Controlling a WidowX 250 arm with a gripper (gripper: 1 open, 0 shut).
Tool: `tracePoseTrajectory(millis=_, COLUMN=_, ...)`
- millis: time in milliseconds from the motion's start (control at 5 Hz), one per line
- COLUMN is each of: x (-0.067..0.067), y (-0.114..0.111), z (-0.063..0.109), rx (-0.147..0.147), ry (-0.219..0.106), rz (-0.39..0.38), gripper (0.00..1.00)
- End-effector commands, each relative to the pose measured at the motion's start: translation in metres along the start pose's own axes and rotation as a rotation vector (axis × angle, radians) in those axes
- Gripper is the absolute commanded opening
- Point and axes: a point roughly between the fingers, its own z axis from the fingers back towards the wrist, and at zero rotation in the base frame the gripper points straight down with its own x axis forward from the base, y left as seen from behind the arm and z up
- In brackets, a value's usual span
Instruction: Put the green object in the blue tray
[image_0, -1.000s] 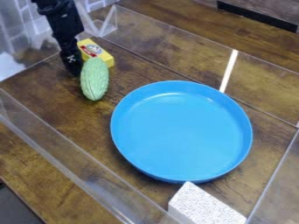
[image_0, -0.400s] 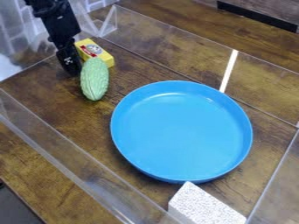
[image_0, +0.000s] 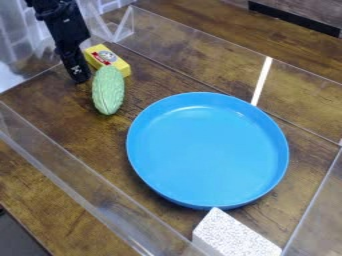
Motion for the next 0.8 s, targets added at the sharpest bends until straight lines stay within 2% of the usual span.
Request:
tracePoseTrajectory(millis=0, x=0.008, y=0.003, z=0.012, rx=0.037, ry=-0.013, rz=0.013, gripper=1.00)
tracePoseTrajectory(millis=200, x=0.015, y=-0.001, z=0.013, rx=0.039, ry=-0.010, rz=0.027, gripper=0.00)
tracePoseTrajectory(millis=400, x=0.023, y=-0.006, z=0.013, rx=0.017, ry=-0.008, rz=-0.070, gripper=1.00)
tracePoseTrajectory(millis=600, x=0.028, y=-0.005, z=0.014, rx=0.019, ry=-0.008, rz=-0.076, gripper=1.00)
